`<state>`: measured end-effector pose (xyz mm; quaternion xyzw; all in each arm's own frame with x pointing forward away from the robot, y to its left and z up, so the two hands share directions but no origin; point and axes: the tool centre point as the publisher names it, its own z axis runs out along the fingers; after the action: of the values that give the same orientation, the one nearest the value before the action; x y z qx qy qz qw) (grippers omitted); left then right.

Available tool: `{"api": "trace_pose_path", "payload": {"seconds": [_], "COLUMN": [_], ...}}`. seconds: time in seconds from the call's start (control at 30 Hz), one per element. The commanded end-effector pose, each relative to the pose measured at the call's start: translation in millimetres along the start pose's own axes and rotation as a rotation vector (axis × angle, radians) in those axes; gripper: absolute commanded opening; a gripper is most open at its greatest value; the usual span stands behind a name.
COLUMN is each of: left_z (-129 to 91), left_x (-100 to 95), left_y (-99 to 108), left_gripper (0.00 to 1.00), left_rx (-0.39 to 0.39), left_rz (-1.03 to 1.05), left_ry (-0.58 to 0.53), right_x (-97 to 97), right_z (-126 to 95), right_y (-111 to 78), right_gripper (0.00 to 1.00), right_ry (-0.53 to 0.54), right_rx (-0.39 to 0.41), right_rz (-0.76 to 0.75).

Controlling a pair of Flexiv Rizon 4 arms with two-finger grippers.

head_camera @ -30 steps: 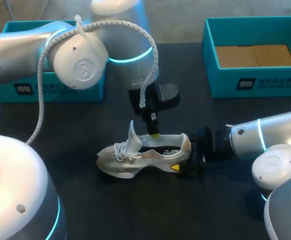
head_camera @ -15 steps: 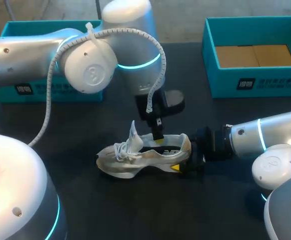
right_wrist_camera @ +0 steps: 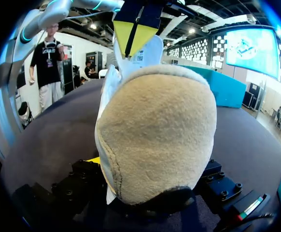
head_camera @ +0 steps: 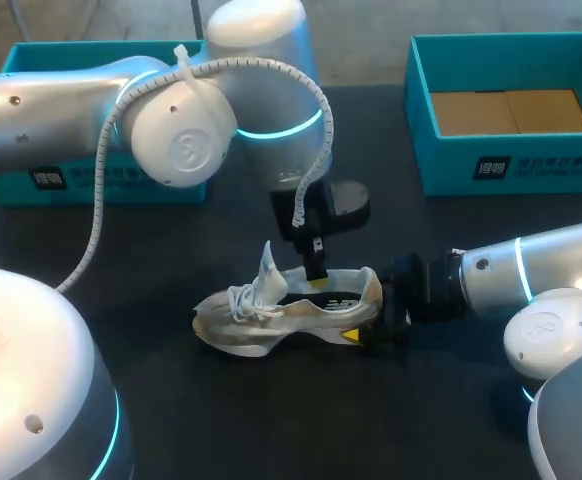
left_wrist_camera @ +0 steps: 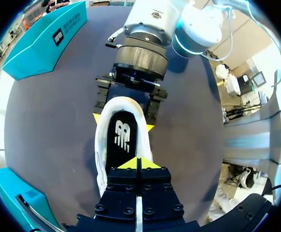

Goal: Take the shoe out of the shoebox, open the shoe tongue, remove and reinsert the insole, then place the shoe into the shoebox

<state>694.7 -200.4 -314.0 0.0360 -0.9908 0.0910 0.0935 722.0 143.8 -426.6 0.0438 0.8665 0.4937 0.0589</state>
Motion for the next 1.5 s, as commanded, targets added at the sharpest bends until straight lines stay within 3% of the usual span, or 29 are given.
{"api": "trace_pose_path", "payload": {"seconds": [0.03, 0.73, 1.5], "left_z": [11, 63, 81], "left_x": [-7.1, -4.2, -7.1], "left_y": [0, -13, 12], "left_gripper": [0.0, 0.0, 0.0], "left_rx": [0.001, -0.07, -0.062], "left_rz": [0.034, 0.264, 0.273], "left_ry": [0.016, -0.044, -0.02], "right_x": [1.7, 1.7, 1.7], "right_z": [8, 8, 8], "right_y": [-2.5, -2.5, -2.5], "right_gripper": [0.0, 0.0, 0.0], "right_ry": [0.0, 0.0, 0.0], "right_rx": [0.007, 0.007, 0.007], "right_rz": [0.0, 0.0, 0.0]}}
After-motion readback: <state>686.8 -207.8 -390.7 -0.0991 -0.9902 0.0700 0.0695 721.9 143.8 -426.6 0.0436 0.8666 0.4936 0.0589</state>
